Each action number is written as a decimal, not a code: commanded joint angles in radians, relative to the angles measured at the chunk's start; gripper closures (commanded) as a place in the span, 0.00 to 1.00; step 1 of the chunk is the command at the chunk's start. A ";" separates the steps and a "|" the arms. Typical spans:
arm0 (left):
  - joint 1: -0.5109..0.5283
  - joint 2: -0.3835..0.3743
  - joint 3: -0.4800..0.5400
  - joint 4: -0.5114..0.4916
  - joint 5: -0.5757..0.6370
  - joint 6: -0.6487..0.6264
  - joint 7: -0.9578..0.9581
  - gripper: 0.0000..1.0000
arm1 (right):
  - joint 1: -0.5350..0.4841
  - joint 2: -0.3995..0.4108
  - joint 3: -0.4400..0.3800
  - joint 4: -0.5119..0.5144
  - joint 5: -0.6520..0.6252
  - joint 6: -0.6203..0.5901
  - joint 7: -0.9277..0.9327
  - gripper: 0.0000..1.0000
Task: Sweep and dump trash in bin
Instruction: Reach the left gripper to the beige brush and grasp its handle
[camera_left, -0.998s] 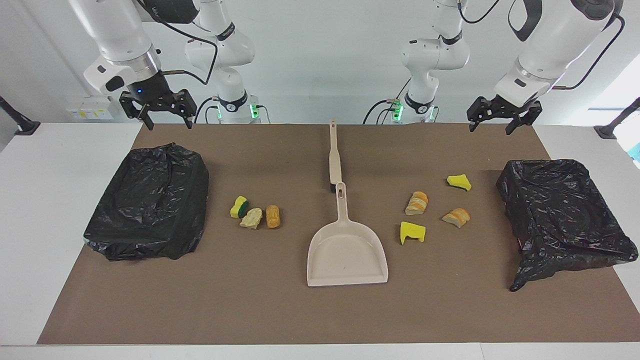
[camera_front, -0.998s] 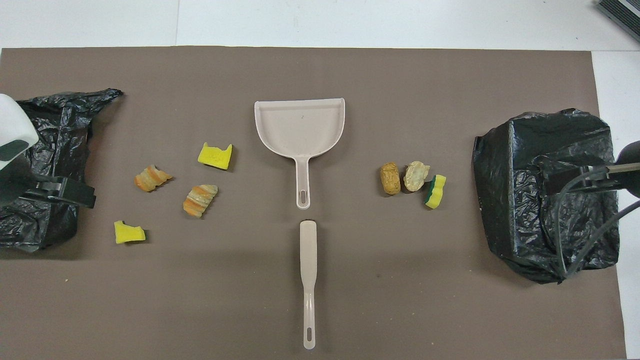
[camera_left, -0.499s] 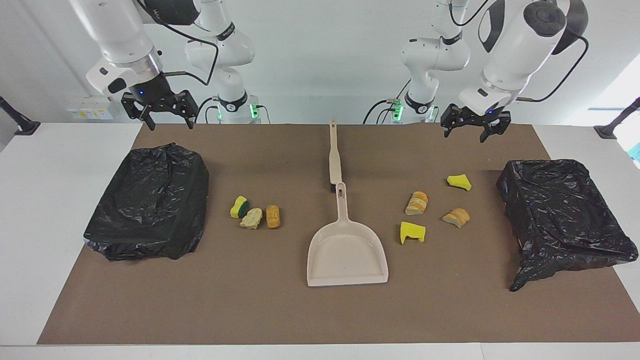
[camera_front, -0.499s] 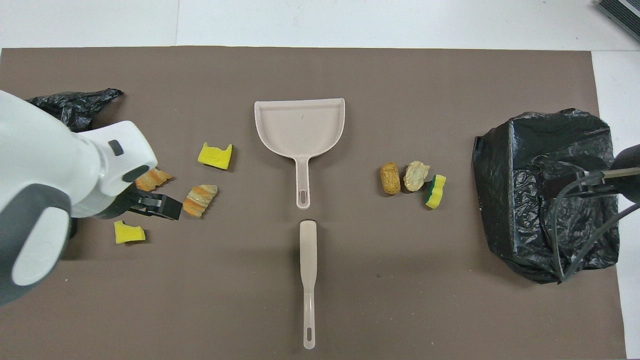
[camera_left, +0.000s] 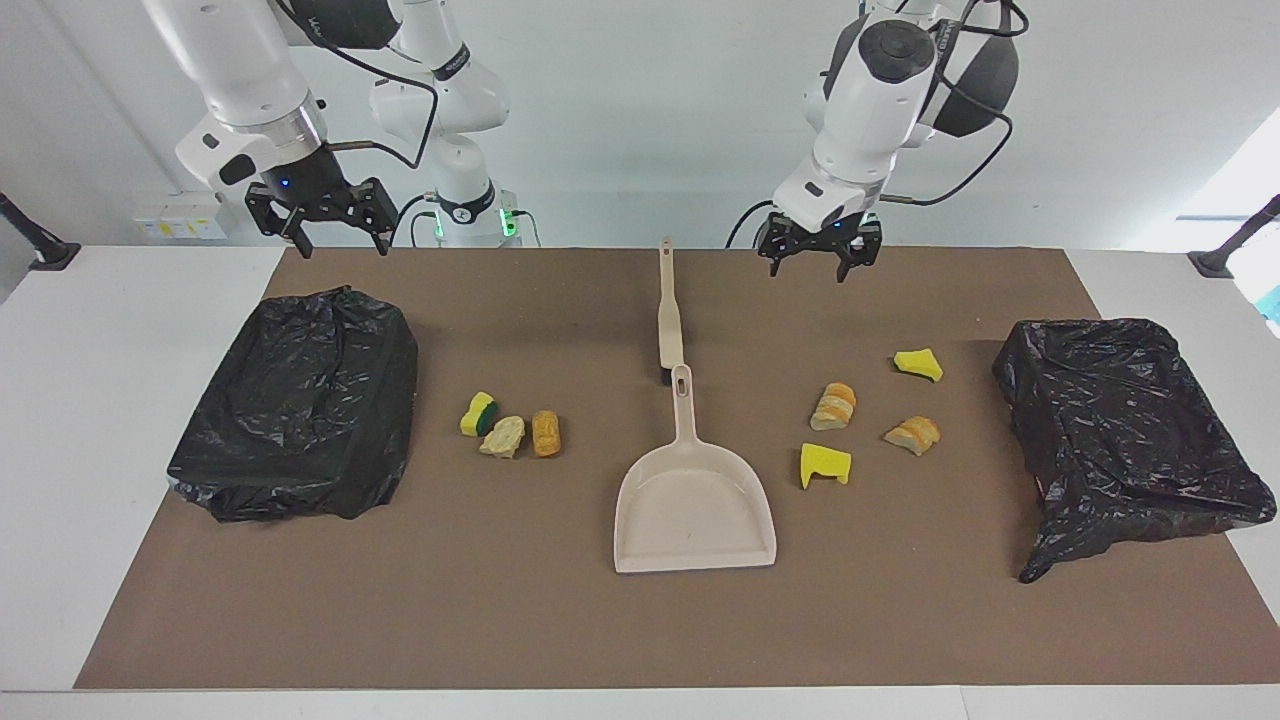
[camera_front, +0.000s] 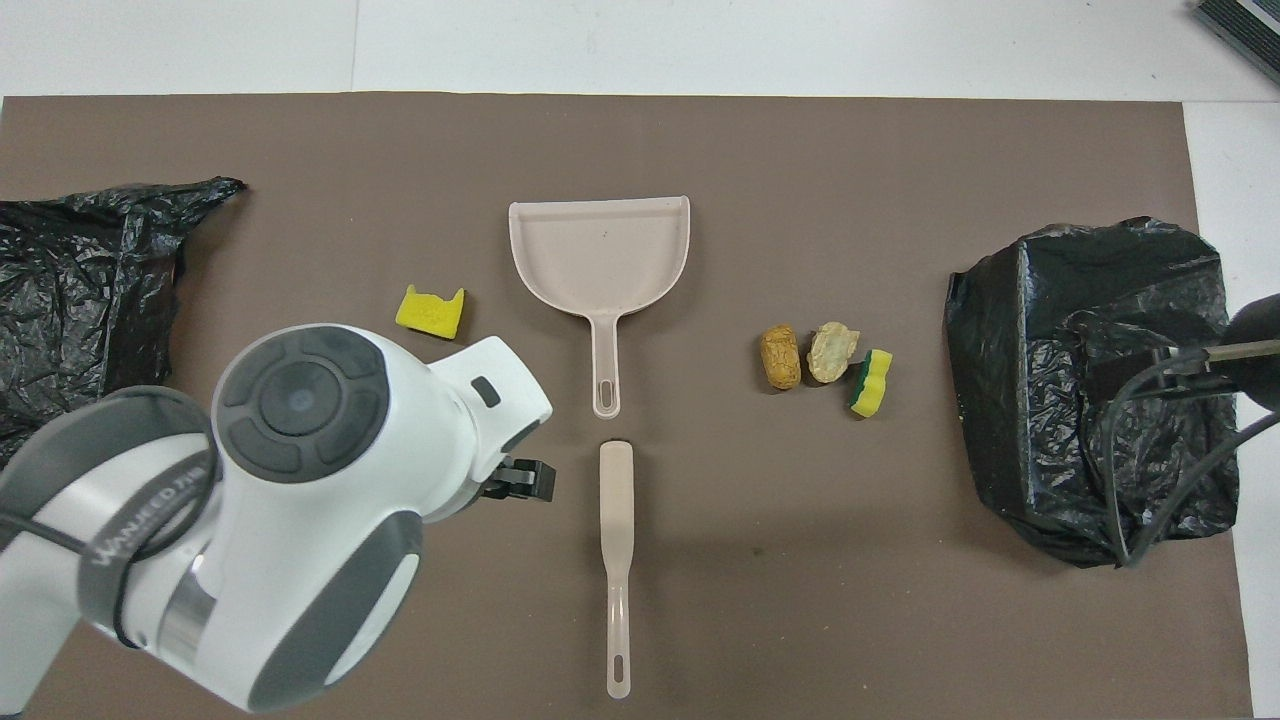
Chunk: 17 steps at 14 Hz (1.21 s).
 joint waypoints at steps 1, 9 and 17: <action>-0.098 -0.020 0.020 -0.099 -0.008 0.069 -0.065 0.00 | -0.012 -0.026 0.005 -0.027 0.004 0.001 -0.033 0.00; -0.312 0.074 0.020 -0.298 -0.008 0.394 -0.264 0.00 | -0.012 -0.026 0.005 -0.027 0.004 -0.001 -0.032 0.00; -0.355 0.132 0.018 -0.311 -0.008 0.429 -0.399 0.18 | -0.012 -0.029 0.005 -0.033 0.005 -0.001 -0.031 0.00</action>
